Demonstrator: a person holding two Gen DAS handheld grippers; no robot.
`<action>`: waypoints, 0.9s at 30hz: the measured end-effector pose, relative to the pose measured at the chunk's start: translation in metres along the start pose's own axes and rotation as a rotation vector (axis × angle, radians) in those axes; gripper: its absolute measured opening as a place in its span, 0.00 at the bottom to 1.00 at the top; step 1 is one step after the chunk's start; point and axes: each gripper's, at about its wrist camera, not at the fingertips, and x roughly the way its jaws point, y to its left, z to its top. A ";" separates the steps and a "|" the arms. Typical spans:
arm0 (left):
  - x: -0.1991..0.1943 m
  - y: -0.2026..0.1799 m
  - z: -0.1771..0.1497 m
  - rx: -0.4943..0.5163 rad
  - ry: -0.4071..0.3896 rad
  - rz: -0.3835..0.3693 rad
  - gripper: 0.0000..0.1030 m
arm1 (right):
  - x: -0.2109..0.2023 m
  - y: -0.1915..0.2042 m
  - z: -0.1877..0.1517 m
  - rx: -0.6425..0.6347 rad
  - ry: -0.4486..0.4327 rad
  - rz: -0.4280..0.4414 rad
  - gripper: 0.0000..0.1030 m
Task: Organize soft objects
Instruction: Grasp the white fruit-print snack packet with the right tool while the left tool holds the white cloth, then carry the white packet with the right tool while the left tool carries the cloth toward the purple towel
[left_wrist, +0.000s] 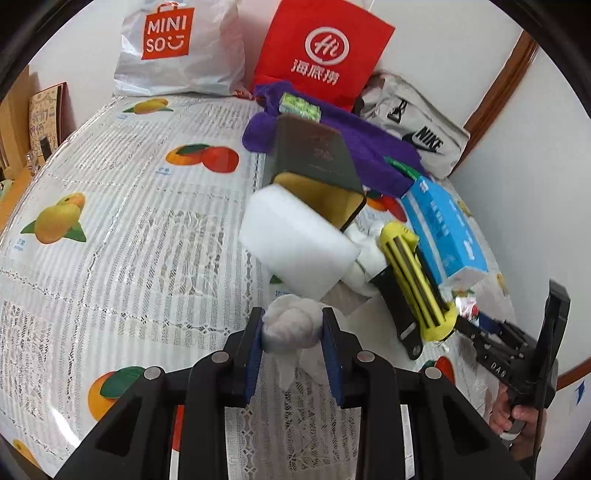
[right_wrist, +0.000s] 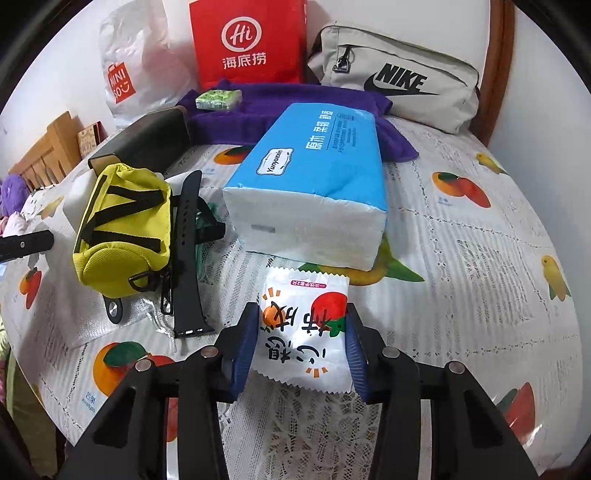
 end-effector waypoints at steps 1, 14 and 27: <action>-0.002 0.000 0.001 -0.004 -0.010 -0.010 0.28 | -0.001 -0.001 0.000 0.005 0.002 0.006 0.41; -0.028 -0.009 0.021 -0.019 -0.073 -0.062 0.27 | -0.030 -0.011 0.007 0.043 -0.009 0.031 0.40; -0.044 -0.020 0.038 -0.015 -0.091 -0.038 0.27 | -0.057 -0.013 0.028 0.043 -0.065 0.111 0.40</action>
